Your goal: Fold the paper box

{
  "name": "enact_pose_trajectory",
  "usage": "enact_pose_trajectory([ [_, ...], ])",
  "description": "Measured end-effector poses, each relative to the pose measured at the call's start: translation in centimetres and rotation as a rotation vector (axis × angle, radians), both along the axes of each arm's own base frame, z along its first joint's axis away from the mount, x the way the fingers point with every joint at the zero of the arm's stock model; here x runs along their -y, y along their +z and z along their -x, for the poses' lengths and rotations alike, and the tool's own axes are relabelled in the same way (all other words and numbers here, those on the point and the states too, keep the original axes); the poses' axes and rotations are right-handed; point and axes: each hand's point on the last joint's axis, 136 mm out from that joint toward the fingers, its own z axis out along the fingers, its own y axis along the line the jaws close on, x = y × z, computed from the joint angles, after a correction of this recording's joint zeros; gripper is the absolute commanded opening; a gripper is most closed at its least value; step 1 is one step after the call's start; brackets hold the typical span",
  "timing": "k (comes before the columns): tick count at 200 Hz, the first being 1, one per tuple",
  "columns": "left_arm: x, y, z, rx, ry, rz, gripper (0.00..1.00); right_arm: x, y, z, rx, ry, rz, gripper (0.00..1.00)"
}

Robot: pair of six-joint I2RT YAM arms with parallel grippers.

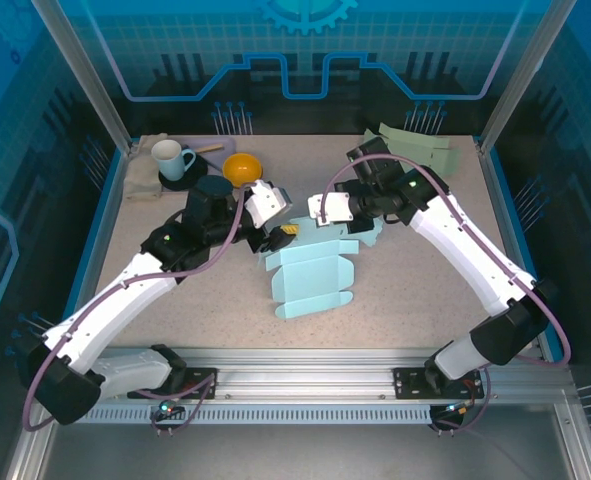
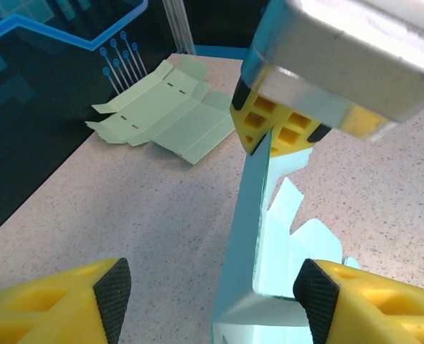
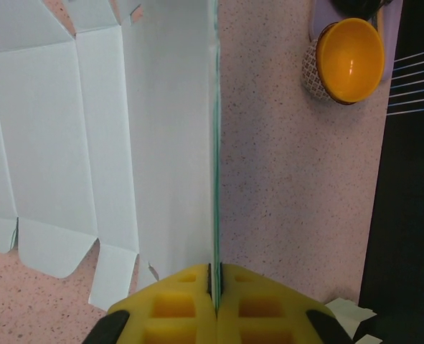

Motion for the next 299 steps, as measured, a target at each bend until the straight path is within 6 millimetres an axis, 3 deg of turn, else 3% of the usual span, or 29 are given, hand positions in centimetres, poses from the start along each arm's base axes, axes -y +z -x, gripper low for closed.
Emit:
enact_pose_trajectory([
  [52,0.4,0.4,0.2,0.002,-0.016,0.011,0.63,-0.3,-0.2,1.1,-0.021,0.028,-0.035,0.00],
  [68,0.6,0.6,0.4,-0.004,-0.028,0.024,0.55,-0.5,-0.1,1.5,-0.029,0.042,-0.054,0.00],
  [99,1.2,1.2,0.9,-0.013,-0.054,0.061,0.30,-0.7,-0.2,2.4,-0.049,0.060,-0.086,0.00],
  [127,1.3,1.4,1.1,-0.012,-0.057,0.084,0.22,-0.9,-0.7,2.9,-0.074,0.065,-0.110,0.00],
  [182,0.5,1.7,0.7,-0.003,0.013,0.114,0.35,-1.0,-0.7,2.6,-0.089,0.031,-0.134,0.00],
  [216,-3.5,3.3,-1.2,-0.039,0.239,0.198,0.37,0.1,-0.9,1.4,-0.091,-0.064,-0.143,0.00],
  [235,-5.1,3.4,-1.1,-0.108,0.332,0.255,0.37,1.2,-1.1,0.2,-0.081,-0.146,-0.137,0.00],
  [267,-5.0,2.2,-0.1,-0.286,0.374,0.361,0.37,2.4,-2.7,-2.0,-0.094,-0.292,-0.102,0.00],
  [282,-4.7,-0.1,0.3,-0.377,0.393,0.390,0.36,2.9,-4.3,-3.2,-0.102,-0.359,-0.074,0.00],
  [299,-4.3,-4.0,0.6,-0.499,0.429,0.397,0.35,3.2,-6.4,-3.9,-0.128,-0.410,-0.039,0.00],
])
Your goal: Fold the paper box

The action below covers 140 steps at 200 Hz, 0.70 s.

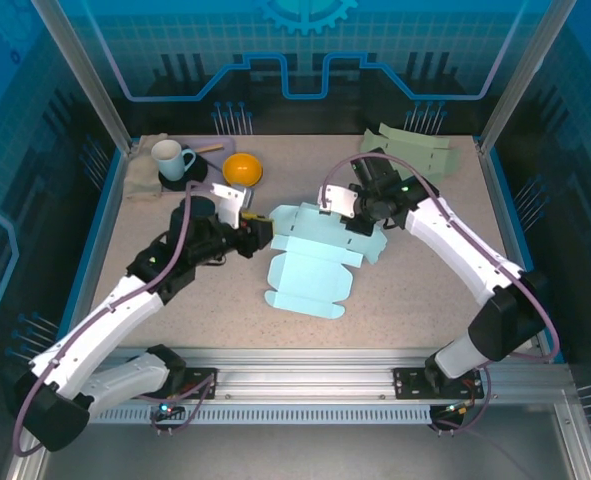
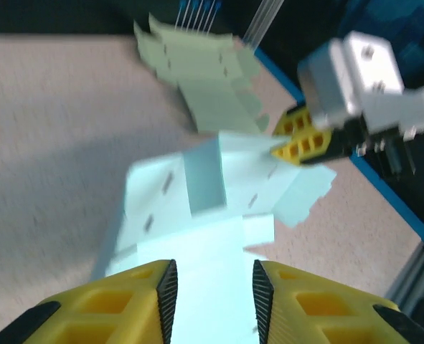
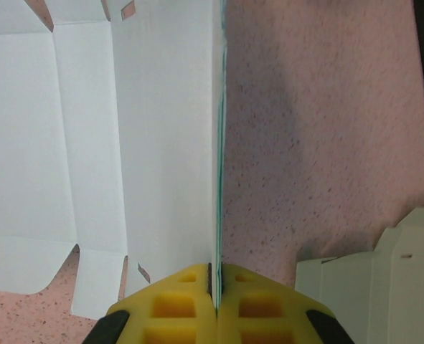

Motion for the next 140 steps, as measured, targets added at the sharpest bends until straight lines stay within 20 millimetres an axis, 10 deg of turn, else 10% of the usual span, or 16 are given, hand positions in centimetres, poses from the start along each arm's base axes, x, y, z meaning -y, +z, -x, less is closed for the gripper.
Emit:
enact_pose_trajectory([
  [77,3.0,-9.2,-2.4,-0.247,0.024,0.003,0.46,0.2,-3.2,-1.1,-0.088,-0.066,-0.004,0.00],
  [140,1.3,-14.7,-5.0,-0.314,0.127,-0.041,0.75,0.0,-4.5,-0.2,-0.147,-0.042,-0.046,0.00],
])
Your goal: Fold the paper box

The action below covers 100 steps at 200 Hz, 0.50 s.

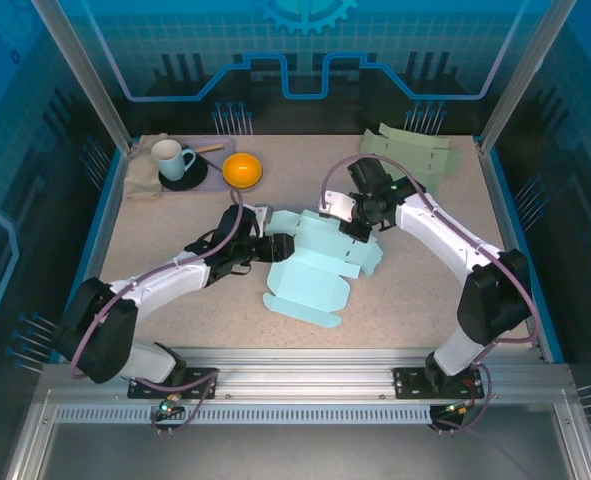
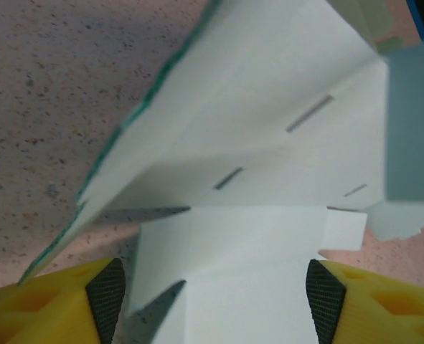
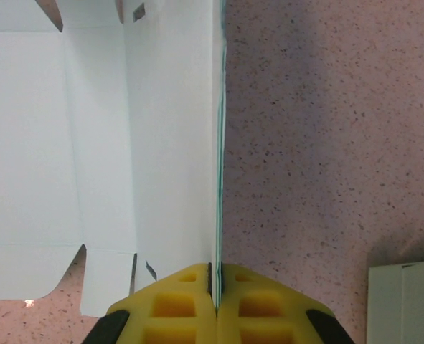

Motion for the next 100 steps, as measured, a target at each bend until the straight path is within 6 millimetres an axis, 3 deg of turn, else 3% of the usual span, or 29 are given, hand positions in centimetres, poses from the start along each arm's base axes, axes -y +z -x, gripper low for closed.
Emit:
enact_pose_trajectory([
  [53,-0.2,-2.0,-1.0,-0.010,0.020,0.001,0.74,-0.4,-0.3,0.5,-0.032,0.015,-0.038,0.00],
  [100,0.7,-1.1,-1.3,-0.019,0.045,0.102,0.62,-0.5,-0.3,0.2,-0.044,-0.011,-0.071,0.00],
])
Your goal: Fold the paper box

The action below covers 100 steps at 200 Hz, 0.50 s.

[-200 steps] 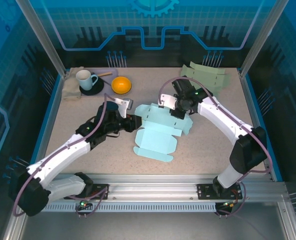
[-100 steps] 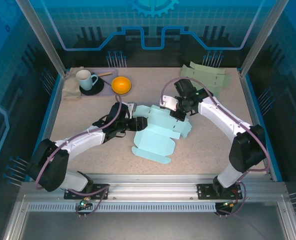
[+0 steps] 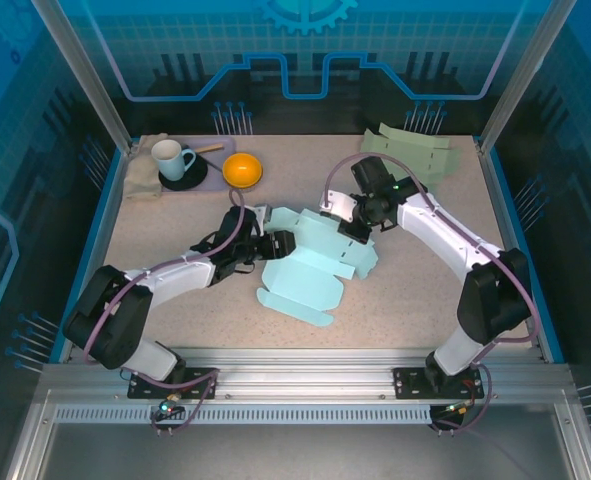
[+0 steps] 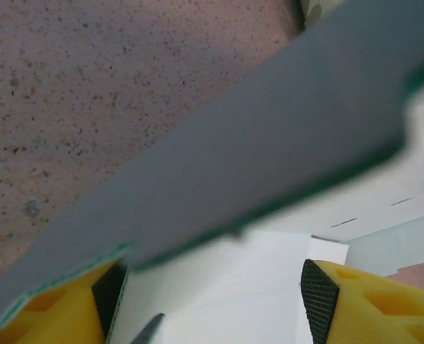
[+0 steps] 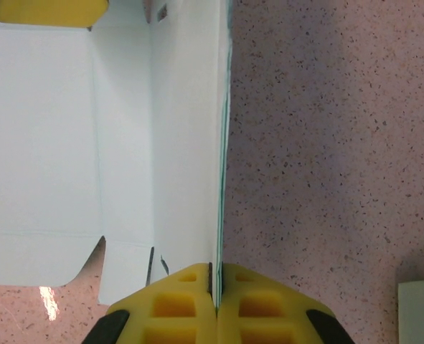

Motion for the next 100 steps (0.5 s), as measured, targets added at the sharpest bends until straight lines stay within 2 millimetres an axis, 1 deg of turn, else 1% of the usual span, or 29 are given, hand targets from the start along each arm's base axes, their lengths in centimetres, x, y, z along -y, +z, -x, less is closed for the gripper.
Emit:
enact_pose_trajectory([
  [14,0.2,0.2,-0.1,-0.008,0.013,0.026,0.59,-0.1,-0.1,-0.2,0.000,-0.009,-0.008,0.00],
  [44,0.8,0.4,0.2,-0.027,0.019,0.055,0.59,-0.3,-0.2,-0.7,0.005,-0.028,-0.020,0.00],
  [70,1.6,-0.9,0.8,-0.067,0.010,0.052,0.59,-0.1,-1.0,-0.5,-0.006,-0.036,-0.012,0.00],
  [100,1.7,-2.4,1.1,-0.109,0.030,0.066,0.63,0.1,-2.4,0.1,-0.030,-0.035,-0.001,0.00],
])
